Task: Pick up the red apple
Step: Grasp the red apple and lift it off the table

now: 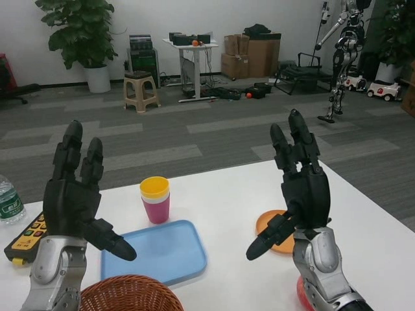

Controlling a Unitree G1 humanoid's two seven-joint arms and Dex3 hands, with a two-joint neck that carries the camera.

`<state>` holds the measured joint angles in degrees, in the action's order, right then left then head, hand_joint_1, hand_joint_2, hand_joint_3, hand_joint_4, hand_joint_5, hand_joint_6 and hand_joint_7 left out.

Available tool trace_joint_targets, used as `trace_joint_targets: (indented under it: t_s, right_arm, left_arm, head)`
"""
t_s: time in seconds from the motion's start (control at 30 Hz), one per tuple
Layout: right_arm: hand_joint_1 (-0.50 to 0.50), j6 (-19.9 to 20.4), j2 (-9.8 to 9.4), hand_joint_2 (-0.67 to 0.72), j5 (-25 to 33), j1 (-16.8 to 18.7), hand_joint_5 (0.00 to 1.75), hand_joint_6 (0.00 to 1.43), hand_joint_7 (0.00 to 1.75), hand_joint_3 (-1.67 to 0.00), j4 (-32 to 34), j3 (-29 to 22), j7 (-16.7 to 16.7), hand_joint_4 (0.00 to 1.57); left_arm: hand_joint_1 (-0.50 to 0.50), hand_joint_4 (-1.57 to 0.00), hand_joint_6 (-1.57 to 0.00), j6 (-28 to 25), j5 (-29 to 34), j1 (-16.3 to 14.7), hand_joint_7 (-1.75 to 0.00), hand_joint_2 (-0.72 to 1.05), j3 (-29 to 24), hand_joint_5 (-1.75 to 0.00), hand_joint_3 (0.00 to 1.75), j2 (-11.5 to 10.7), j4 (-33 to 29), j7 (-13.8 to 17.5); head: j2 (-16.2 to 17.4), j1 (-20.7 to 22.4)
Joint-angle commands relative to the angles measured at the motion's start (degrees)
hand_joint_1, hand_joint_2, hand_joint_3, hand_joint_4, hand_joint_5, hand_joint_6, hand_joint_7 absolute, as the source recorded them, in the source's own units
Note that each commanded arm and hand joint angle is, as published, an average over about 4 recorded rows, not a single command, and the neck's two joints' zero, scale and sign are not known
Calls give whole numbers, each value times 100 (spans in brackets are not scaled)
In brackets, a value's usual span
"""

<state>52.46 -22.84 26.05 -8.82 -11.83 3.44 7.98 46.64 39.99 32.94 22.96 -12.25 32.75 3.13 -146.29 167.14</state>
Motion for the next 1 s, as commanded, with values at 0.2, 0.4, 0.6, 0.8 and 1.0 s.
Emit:
trace_joint_targets:
  t_s: [0.2,0.4,0.6,0.8,1.0]
  right_arm:
    - [-25,54,-27,72,5,14,0,0,0,0,-43,-65,19,0]
    - [-27,54,-27,72,5,17,0,0,0,0,-48,-80,10,0]
    - [-33,45,-58,72,5,21,0,0,0,0,-46,-102,-5,0]
    - [-35,-205,-267,65,0,254,0,0,0,0,352,-285,-84,0]
    - [-42,-968,-893,44,5,1179,0,0,7,0,1633,-1091,-315,0]
  left_arm:
    - [-50,0,0,-24,0,-35,-14,-55,-35,0,9,-40,-28,-20]
    - [-50,0,0,-24,0,-33,-14,-55,-42,0,9,-40,-10,-18]
    - [-50,0,0,-24,0,-33,-14,-55,-55,0,9,-40,5,-20]
    - [-50,0,0,-24,2,-26,-14,-55,-77,0,4,-32,32,-23]
    - [-50,0,0,-24,53,29,-14,-55,-51,0,7,-45,150,-23]
  head:
    - [63,19]
    - [196,18]
    - [553,-126]
    - [976,-398]
    - [1479,-515]
